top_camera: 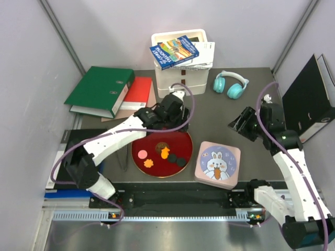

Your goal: Pack the cookies

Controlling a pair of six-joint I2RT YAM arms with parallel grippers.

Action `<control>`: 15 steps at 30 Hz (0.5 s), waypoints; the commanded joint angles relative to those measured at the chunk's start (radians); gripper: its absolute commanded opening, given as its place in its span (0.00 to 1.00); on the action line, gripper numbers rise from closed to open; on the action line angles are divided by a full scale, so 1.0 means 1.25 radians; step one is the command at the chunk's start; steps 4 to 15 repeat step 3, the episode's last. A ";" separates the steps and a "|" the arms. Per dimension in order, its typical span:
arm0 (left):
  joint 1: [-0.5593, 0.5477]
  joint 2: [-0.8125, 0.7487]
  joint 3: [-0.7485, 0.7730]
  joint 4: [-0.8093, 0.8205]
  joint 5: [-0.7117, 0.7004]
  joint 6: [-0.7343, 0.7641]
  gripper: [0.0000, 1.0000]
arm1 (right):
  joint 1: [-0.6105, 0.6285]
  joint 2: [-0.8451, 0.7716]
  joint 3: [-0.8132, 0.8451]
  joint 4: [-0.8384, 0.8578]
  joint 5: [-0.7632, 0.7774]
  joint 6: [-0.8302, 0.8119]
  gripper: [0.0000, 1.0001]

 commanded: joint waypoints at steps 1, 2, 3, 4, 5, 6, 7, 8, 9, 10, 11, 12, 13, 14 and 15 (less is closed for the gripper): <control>-0.013 -0.028 0.014 -0.100 -0.104 -0.016 0.71 | 0.020 0.020 0.047 0.088 -0.007 -0.032 0.59; -0.013 -0.036 0.012 -0.105 -0.104 -0.016 0.72 | 0.024 0.026 0.051 0.091 -0.007 -0.035 0.59; -0.013 -0.042 0.008 -0.105 -0.106 -0.018 0.74 | 0.027 0.033 0.062 0.097 -0.007 -0.040 0.61; -0.013 -0.042 0.008 -0.105 -0.106 -0.018 0.74 | 0.027 0.033 0.062 0.097 -0.007 -0.040 0.61; -0.013 -0.042 0.008 -0.105 -0.106 -0.018 0.74 | 0.027 0.033 0.062 0.097 -0.007 -0.040 0.61; -0.013 -0.042 0.008 -0.105 -0.106 -0.018 0.74 | 0.027 0.033 0.062 0.097 -0.007 -0.040 0.61; -0.013 -0.042 0.008 -0.105 -0.106 -0.018 0.74 | 0.027 0.033 0.062 0.097 -0.007 -0.040 0.61; -0.013 -0.042 0.008 -0.105 -0.106 -0.018 0.74 | 0.027 0.033 0.062 0.097 -0.007 -0.040 0.61; -0.013 -0.042 0.008 -0.105 -0.106 -0.018 0.74 | 0.027 0.033 0.062 0.097 -0.007 -0.040 0.61; -0.013 -0.042 0.008 -0.105 -0.106 -0.018 0.74 | 0.027 0.033 0.062 0.097 -0.007 -0.040 0.61; -0.013 -0.042 0.008 -0.105 -0.106 -0.018 0.74 | 0.027 0.033 0.062 0.097 -0.007 -0.040 0.61; -0.013 -0.042 0.008 -0.105 -0.106 -0.018 0.74 | 0.027 0.033 0.062 0.097 -0.007 -0.040 0.61; -0.013 -0.042 0.008 -0.105 -0.106 -0.018 0.74 | 0.027 0.033 0.062 0.097 -0.007 -0.040 0.61; -0.013 -0.042 0.008 -0.105 -0.106 -0.018 0.74 | 0.027 0.033 0.062 0.097 -0.007 -0.040 0.61; -0.013 -0.042 0.008 -0.105 -0.106 -0.018 0.74 | 0.027 0.033 0.062 0.097 -0.007 -0.040 0.61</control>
